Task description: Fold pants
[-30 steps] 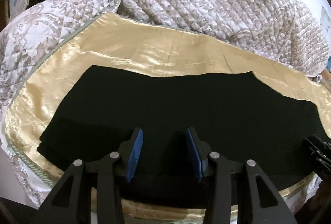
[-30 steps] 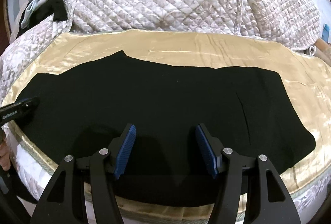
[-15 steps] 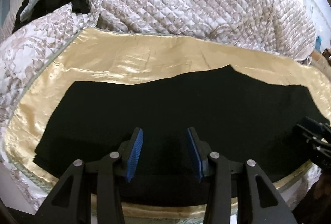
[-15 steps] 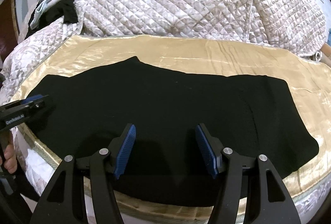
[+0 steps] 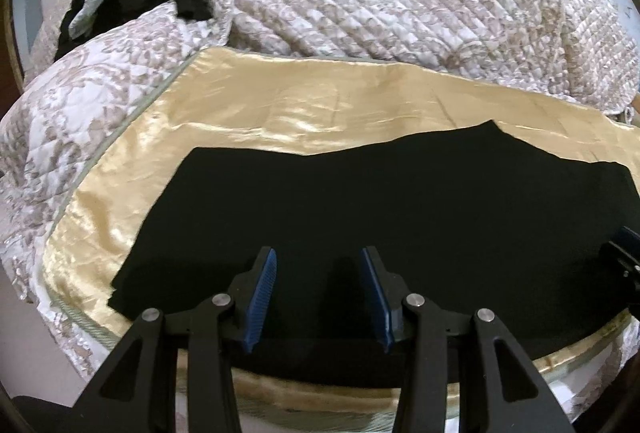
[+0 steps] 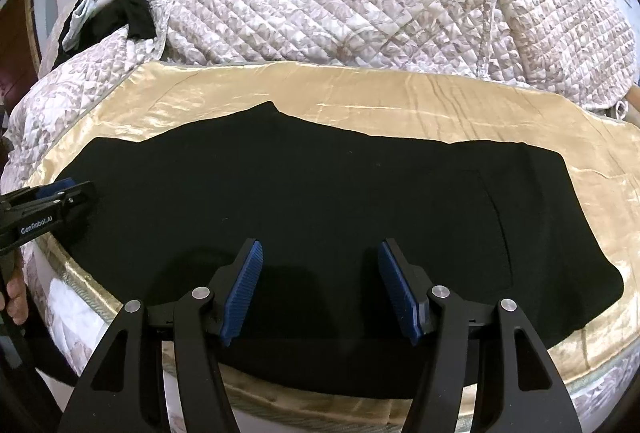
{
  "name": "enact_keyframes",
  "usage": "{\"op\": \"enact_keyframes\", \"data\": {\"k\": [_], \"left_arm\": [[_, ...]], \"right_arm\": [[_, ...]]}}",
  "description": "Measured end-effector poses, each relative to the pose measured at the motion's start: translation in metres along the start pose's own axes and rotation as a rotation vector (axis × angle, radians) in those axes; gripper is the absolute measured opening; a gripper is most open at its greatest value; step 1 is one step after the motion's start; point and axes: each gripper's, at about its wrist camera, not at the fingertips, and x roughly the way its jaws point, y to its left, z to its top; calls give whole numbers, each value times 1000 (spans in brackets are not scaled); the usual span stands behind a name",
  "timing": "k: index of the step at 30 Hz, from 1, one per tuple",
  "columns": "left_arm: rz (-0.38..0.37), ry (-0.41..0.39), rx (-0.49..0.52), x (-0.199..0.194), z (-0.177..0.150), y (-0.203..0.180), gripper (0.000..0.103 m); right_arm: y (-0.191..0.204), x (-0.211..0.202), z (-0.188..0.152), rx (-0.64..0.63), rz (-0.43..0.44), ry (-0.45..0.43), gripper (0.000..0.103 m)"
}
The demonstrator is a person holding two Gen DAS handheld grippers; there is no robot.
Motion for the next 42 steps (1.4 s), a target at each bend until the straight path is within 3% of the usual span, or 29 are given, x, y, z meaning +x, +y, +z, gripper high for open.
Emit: {"op": "enact_keyframes", "data": {"k": [6, 12, 20, 30, 42], "left_arm": [[70, 32, -20, 6, -6, 16, 46], [85, 22, -46, -1, -7, 26, 46], [50, -26, -289, -18, -24, 90, 54], [-109, -18, -507, -12, -48, 127, 58], [-215, -40, -590, 0, -47, 134, 59]], "right_arm": [[0, 0, -1, 3, 6, 5, 61], [2, -1, -1, -6, 7, 5, 61], [3, -2, -1, -9, 9, 5, 61], [8, -1, 1, -4, 46, 1, 61], [4, 2, 4, 26, 55, 10, 61]]}}
